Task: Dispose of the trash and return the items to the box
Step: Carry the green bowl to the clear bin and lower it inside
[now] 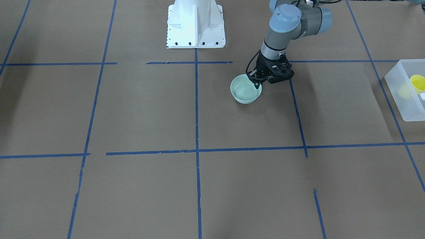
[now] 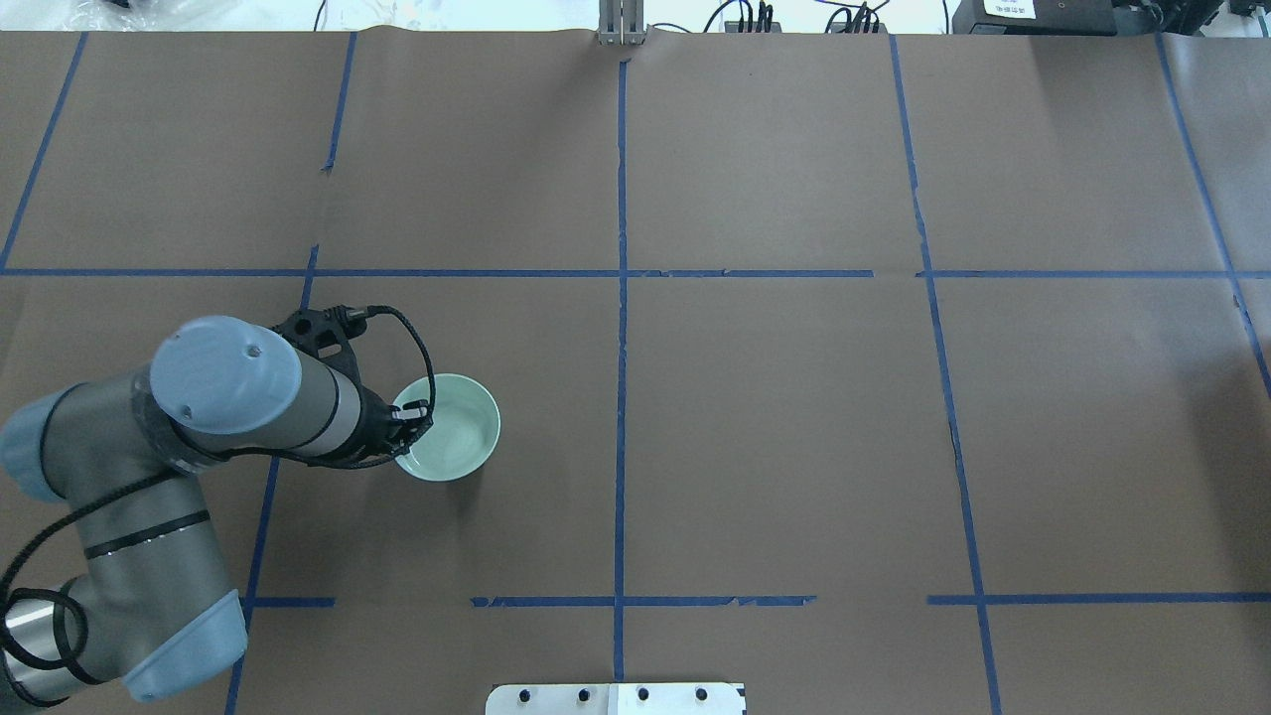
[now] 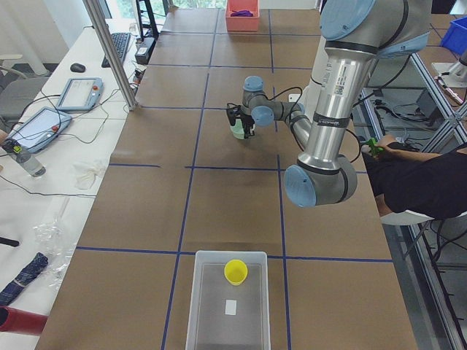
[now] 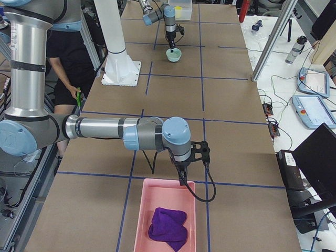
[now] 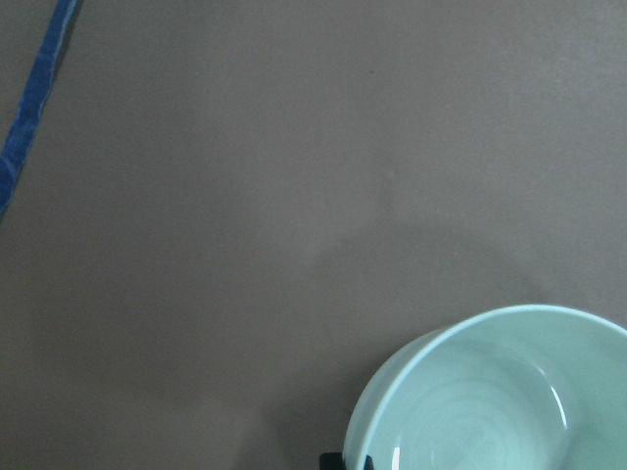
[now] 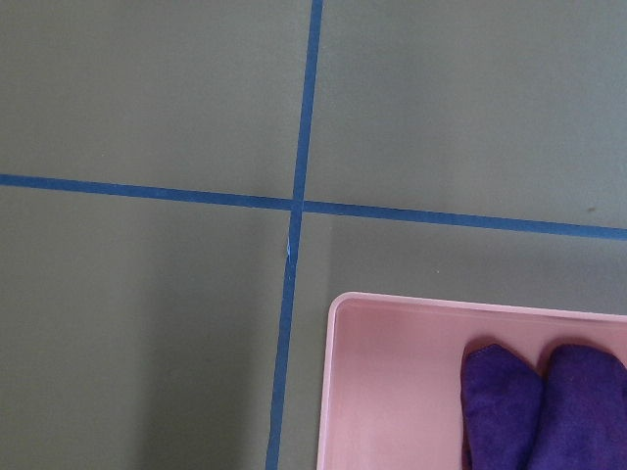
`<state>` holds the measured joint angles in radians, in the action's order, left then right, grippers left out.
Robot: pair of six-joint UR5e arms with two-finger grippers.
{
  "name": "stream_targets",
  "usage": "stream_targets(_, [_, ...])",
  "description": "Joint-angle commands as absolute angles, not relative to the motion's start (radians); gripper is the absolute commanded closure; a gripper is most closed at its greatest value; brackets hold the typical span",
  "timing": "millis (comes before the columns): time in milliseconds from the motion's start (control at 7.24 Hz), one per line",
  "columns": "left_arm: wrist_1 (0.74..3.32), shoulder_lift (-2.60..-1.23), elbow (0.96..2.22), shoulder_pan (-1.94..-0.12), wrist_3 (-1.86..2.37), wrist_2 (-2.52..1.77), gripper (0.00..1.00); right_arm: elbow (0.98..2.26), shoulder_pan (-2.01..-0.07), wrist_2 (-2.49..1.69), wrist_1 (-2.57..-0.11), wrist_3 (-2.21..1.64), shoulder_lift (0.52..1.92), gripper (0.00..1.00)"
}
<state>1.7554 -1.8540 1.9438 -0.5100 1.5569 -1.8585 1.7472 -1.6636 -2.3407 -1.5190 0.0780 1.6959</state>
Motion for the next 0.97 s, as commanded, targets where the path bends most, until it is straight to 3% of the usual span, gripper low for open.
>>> stream_targets(0, [1.639, -1.861, 2.049, -0.750, 1.417, -2.030, 1.00, 1.747, -1.641, -2.339, -1.519, 0.077, 1.697, 0.00])
stream_targets(276, [1.568, -1.852, 2.098, -0.860, 1.277, -2.042, 1.00, 1.746, -1.638, -2.342, -1.520, 0.077, 1.697, 0.00])
stream_targets(552, [1.568, -1.757, 2.111, -1.047, 1.020, -2.078, 1.00, 1.741, -1.635, -2.339, -1.520, 0.074, 1.697, 0.00])
stream_targets(829, [1.565, -1.657, 2.027, -1.304, 0.590, -2.188, 1.00, 1.730, -1.583, -2.342, -1.516, 0.017, 1.683, 0.00])
